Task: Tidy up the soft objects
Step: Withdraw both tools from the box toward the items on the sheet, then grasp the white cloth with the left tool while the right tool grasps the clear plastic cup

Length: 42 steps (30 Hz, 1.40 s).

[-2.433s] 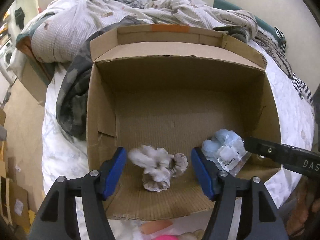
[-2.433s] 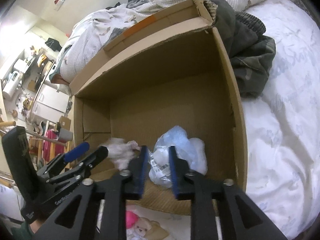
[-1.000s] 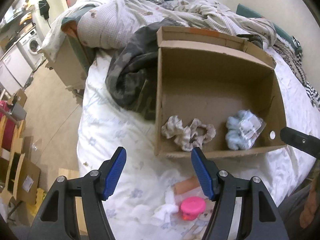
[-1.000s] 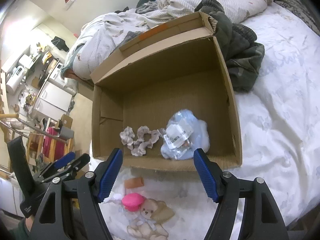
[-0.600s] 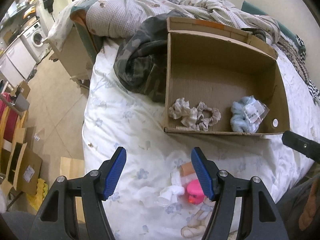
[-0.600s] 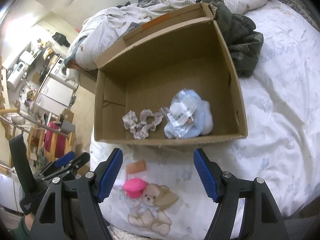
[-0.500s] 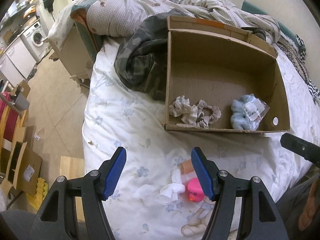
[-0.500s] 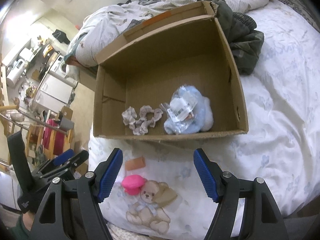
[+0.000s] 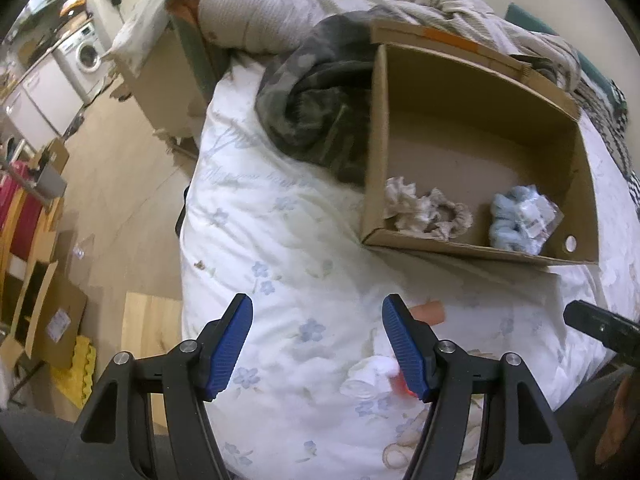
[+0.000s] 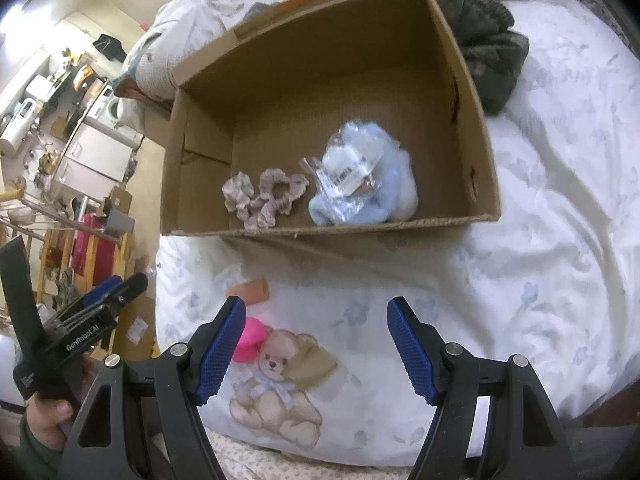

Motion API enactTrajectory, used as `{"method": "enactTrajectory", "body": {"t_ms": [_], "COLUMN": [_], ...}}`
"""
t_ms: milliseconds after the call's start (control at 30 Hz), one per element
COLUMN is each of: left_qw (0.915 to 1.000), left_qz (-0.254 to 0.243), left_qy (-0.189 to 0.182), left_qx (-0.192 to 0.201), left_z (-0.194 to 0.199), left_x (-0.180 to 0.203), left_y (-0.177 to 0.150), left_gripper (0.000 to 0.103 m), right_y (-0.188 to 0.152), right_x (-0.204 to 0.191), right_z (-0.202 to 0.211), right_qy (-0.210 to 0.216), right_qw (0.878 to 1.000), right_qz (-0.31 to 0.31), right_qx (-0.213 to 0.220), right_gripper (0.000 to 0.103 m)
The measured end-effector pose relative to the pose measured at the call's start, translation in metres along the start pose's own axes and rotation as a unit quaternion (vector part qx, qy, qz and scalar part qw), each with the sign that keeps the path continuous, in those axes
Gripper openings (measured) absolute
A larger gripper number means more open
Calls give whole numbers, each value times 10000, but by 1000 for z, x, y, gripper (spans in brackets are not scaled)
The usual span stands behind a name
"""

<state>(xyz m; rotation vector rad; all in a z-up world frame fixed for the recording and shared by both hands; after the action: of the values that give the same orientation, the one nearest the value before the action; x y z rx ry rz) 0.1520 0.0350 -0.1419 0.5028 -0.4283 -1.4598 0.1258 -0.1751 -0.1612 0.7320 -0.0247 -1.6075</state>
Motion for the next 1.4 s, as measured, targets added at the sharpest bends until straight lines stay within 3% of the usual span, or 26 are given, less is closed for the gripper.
{"method": "enactTrajectory", "body": {"t_ms": [233,567,633,700,767,933,1167,1300,1400], "left_qw": [9966,9810,9774,9751,9731,9748,9954,9988,9991], "left_qz": [25,-304,-269,-349,-463,-440,-396,-406,-363], "left_qy": [-353,-488,-634,-730,-757,-814,-274,-86,-133], "left_qx": [-743,-1852,-1998,-2064,-2128,-2031,-832,-250,-161], "left_z": [-20,-63,-68,-69,-71,-69,-35,-19,-13], "left_x": [11,39,47,54,60,61,35,30,31], "left_y": [-29,-82,-89,-93,-97,-93,-40,-15,-11], "left_gripper": [64,62,57,39,32,26,26,26,26], "right_y": [-6,-13,-14,-15,-14,-15,-18,-20,-25], "right_x": [-1,-1,0,1,2,1,2,3,3], "right_z": [-14,-27,-28,-29,-28,-28,-27,-30,-35], "right_qy": [-87,-185,-219,-235,-231,-225,-198,-168,-142], "right_qw": [9997,9988,9987,9986,9986,9986,9984,9980,9972], "right_qz": [32,57,80,78,74,80,74,23,-23], "right_qx": [-237,-443,-462,-476,-475,-474,-529,-604,-728], "right_gripper": [77,77,77,77,77,77,77,77,77]}}
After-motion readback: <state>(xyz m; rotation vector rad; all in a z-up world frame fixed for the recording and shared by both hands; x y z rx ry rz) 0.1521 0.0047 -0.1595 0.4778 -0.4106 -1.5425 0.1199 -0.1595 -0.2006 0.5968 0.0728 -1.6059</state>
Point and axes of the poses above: each gripper's, at about its wrist camera, not at the fingertips, and z roughly against the way its jaws point, x to its right, y to its top, the point moved 10 cm from there along -z, roughly the way its jaws point, and after that the axes turned 11 degrees about x, right-handed, at the moved point
